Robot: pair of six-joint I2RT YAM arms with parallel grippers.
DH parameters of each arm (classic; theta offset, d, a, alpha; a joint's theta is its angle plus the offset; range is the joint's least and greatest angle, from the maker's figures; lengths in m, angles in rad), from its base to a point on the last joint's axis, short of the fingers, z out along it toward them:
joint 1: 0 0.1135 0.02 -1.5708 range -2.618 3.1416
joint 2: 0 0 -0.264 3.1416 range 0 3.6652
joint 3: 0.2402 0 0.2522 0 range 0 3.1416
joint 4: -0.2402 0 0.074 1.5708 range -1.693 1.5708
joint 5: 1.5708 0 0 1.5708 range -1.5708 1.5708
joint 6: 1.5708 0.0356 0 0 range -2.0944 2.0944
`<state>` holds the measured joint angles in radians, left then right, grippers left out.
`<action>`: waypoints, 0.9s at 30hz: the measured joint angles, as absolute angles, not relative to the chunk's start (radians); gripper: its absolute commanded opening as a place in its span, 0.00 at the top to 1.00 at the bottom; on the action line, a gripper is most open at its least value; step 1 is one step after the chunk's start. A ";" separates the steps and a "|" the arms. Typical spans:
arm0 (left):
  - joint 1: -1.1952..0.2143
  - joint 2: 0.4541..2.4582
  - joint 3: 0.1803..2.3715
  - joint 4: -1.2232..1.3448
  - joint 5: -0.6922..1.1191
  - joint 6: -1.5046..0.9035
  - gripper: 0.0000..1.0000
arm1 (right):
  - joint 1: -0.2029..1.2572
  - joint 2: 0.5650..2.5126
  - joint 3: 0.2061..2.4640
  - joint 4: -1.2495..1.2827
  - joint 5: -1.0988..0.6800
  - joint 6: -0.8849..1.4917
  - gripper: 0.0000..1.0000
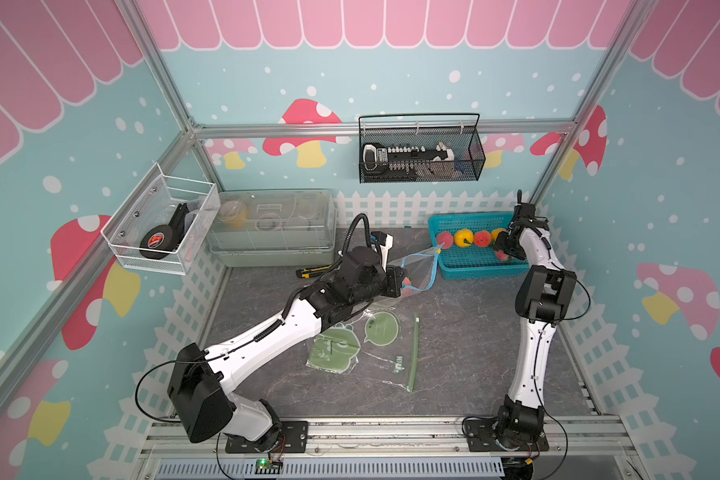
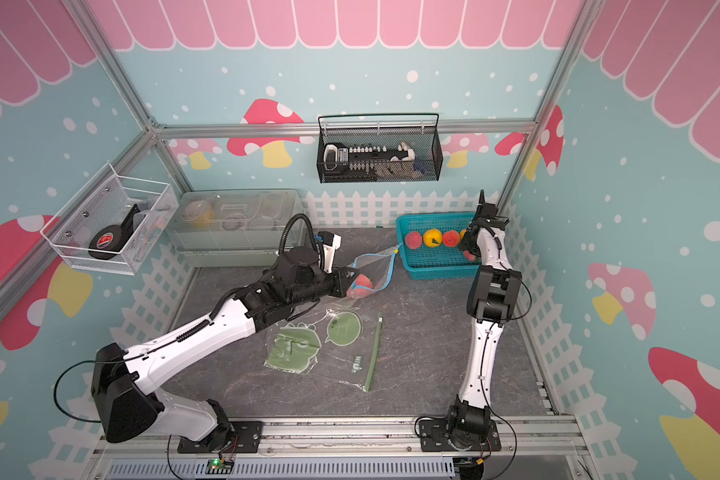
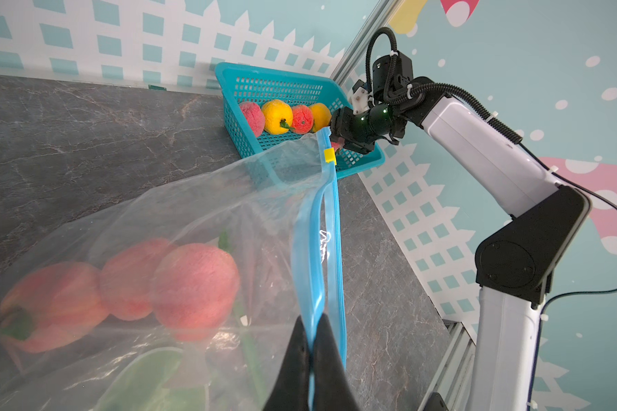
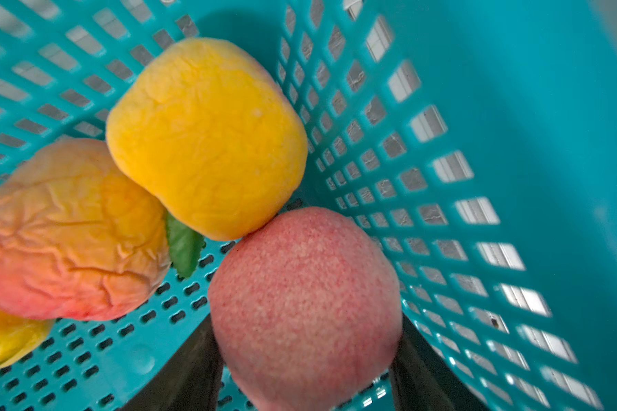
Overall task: Place the peach in a zip-top bag and seal the zipper
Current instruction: Pick up the peach from the basket.
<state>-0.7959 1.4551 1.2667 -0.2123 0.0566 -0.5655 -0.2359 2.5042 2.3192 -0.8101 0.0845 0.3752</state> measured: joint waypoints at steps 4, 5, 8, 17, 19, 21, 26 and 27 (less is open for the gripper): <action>-0.796 1.455 1.267 -0.212 0.057 -0.566 1.00 | -0.237 2.484 2.287 -0.799 0.059 0.374 0.38; -0.796 1.455 1.267 -0.212 0.057 -0.566 1.00 | -0.237 2.472 2.266 -0.794 0.051 0.374 0.38; -0.794 1.455 1.267 -0.212 0.057 -0.566 1.00 | -0.237 2.396 2.154 -0.763 0.016 0.371 0.38; -0.794 1.450 1.266 -0.212 0.057 -0.566 1.00 | -0.237 2.012 1.776 -0.587 -0.083 0.376 0.37; -0.794 1.449 1.266 -0.212 0.057 -0.566 1.00 | -0.237 1.930 1.705 -0.548 -0.108 0.379 0.38; -0.794 1.448 1.266 -0.212 0.057 -0.566 1.00 | -0.237 1.845 1.623 -0.502 -0.142 0.387 0.38; -0.794 1.447 1.266 -0.212 0.057 -0.566 1.00 | -0.237 1.651 1.428 -0.424 -0.233 0.405 0.38; -0.794 1.447 1.266 -0.212 0.057 -0.566 1.00 | -0.237 1.613 1.395 -0.416 -0.251 0.407 0.38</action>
